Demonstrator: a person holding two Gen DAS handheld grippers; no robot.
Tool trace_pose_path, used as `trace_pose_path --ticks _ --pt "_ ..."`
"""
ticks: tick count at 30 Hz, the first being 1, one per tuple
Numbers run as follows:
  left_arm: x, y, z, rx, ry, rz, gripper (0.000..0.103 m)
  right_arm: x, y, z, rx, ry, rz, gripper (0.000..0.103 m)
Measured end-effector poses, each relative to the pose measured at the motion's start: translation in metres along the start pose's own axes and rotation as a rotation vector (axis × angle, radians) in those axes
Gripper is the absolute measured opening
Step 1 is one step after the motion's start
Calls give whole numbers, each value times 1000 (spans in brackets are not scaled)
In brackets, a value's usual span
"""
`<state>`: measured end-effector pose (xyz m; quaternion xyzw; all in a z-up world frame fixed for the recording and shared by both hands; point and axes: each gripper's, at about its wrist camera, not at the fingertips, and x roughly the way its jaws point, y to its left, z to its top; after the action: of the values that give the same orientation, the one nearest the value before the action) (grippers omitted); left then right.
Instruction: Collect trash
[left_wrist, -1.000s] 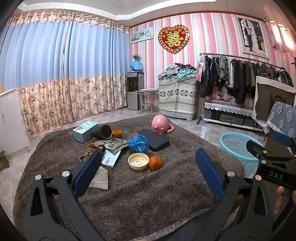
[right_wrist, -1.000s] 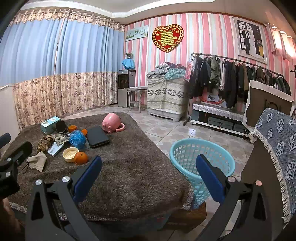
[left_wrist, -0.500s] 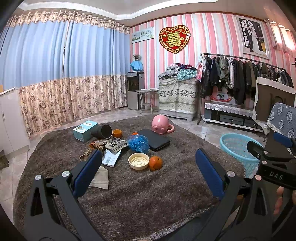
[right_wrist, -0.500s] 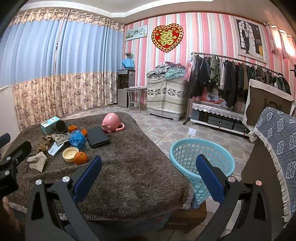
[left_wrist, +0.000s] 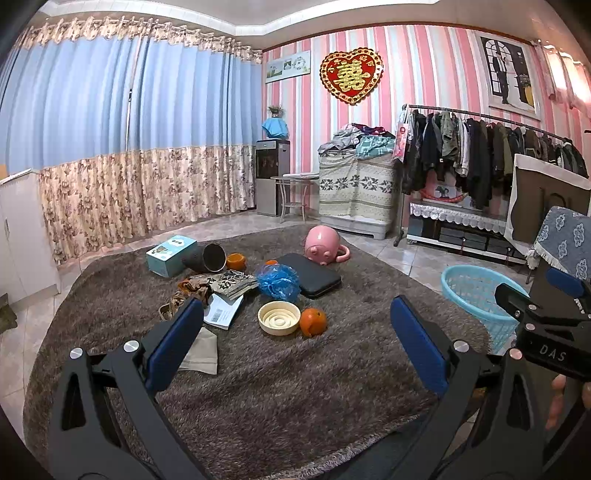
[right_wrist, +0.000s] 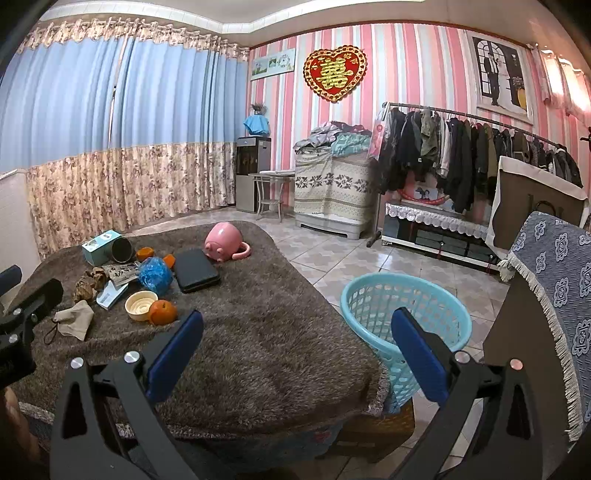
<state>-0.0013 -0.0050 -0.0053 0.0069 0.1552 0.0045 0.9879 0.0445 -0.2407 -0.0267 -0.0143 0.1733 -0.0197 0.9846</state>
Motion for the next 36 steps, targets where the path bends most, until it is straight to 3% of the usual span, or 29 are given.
trace_pose_path --ticks 24,36 --pt "8 11 -11 -12 13 6 98 0 0 -2 2 5 4 99" --pt "18 22 -13 -24 36 24 98 8 24 -19 -11 23 7 99"
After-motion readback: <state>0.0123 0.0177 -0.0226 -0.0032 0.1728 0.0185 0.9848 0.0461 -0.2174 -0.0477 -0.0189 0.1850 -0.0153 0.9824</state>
